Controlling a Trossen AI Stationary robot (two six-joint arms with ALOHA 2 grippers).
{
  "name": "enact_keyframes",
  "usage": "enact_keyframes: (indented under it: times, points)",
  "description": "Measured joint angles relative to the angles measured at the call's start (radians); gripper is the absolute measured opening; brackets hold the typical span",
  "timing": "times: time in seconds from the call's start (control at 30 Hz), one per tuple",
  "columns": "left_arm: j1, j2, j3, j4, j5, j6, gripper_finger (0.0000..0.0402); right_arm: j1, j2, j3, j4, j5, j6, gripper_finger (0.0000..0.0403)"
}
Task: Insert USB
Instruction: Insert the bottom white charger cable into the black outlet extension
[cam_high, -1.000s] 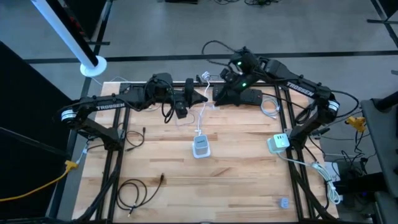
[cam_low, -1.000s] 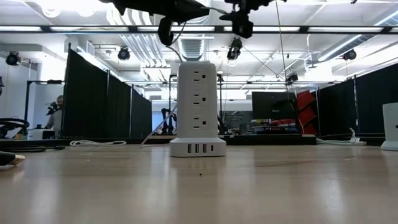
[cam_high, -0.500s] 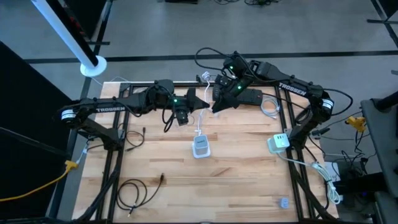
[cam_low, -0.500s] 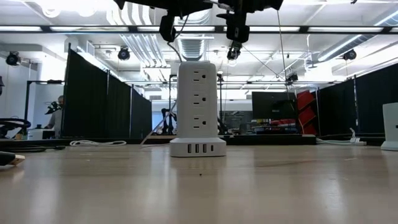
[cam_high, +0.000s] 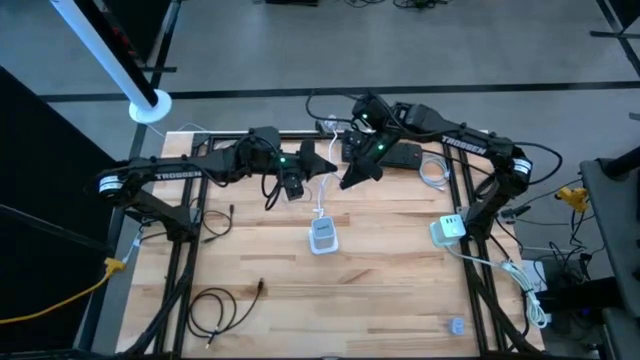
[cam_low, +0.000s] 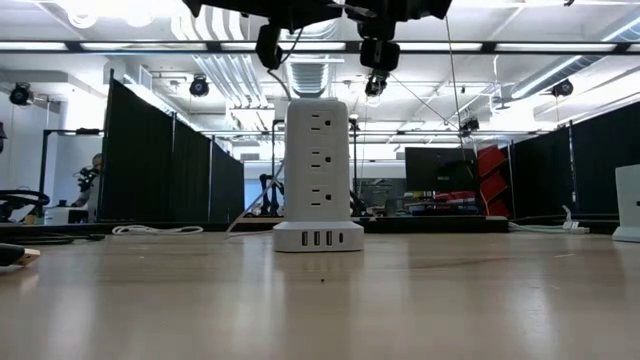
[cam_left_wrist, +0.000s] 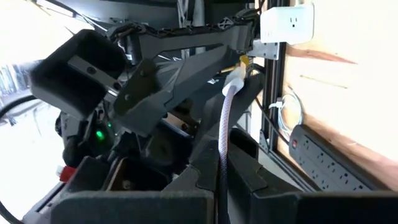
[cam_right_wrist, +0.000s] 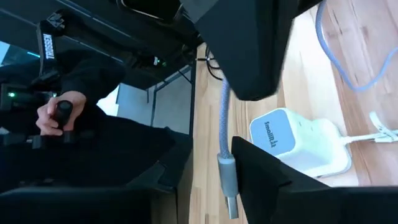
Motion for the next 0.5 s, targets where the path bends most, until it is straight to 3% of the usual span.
enact_keyframes:
  times: [0.13, 0.3, 0.5]
  points:
    - [0.000, 0.000, 0.000, -0.017, -0.003, -0.007, 0.0000, 0.000, 0.000, 0.000, 0.003, 0.014, -0.022, 0.0085]
    - [0.000, -0.005, 0.000, -0.037, -0.003, -0.132, 0.0000, 0.000, -0.018, 0.025, -0.015, 0.202, -0.135, 0.0106]
    - [0.033, -0.009, 0.000, -0.112, -0.025, -0.580, 0.0000, 0.007, -0.033, 0.141, -0.101, 0.534, -0.328, 0.0174]
